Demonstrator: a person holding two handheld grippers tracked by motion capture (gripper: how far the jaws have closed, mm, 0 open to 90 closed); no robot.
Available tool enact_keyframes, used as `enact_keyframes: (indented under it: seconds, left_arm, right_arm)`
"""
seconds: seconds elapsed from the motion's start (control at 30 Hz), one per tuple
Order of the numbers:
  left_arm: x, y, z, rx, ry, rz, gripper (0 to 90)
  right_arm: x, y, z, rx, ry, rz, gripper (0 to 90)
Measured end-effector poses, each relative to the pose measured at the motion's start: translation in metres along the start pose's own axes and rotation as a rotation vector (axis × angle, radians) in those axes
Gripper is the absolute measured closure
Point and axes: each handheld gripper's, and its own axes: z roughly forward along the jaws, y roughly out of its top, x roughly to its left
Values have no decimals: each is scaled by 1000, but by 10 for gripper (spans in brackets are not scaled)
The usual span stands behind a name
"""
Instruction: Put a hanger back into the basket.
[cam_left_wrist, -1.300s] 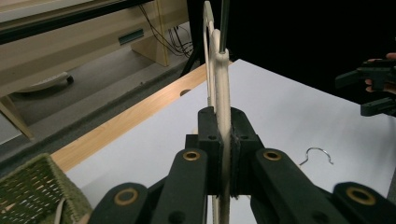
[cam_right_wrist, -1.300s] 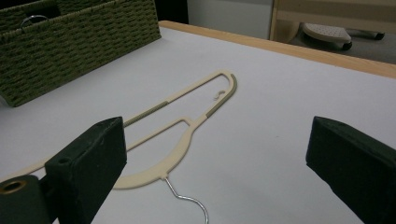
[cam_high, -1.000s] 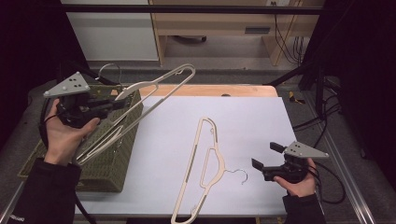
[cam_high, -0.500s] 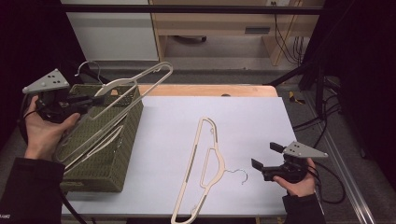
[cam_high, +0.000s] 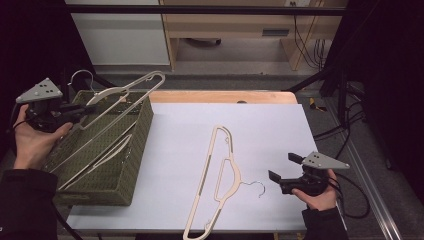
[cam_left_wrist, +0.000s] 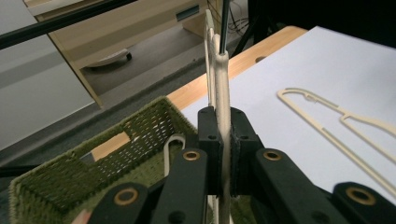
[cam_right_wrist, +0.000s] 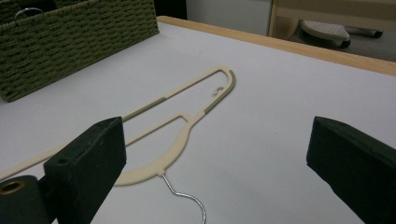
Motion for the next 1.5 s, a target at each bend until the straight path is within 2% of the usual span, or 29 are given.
enact_keyframes:
  seconds: [0.33, 0.43, 0.8, 1.0, 1.27, 1.43, 1.5]
  left_arm:
    - [14, -23, 3, 46, 30, 26, 856]
    - [19, -30, 4, 51, 39, 14, 856]
    - [32, -54, 7, 72, 93, 12, 856]
    - [32, -68, 12, 108, 103, 8, 856]
    - [23, -94, 29, 150, 121, 23, 856]
    - [17, -108, 41, 181, 93, 19, 855]
    - [15, -111, 44, 195, 96, 26, 853]
  right_arm:
    - [0, 0, 1, 5, 2, -6, 55]
    - [0, 0, 1, 3, 0, -3, 55]
    - [1, -1, 2, 6, 2, -7, 57]
    - [1, -1, 2, 6, 2, -8, 57]
    - [1, -1, 2, 8, 5, -6, 58]
    - [2, -1, 2, 8, 4, -6, 60]
    - [1, -1, 2, 7, 6, -12, 61]
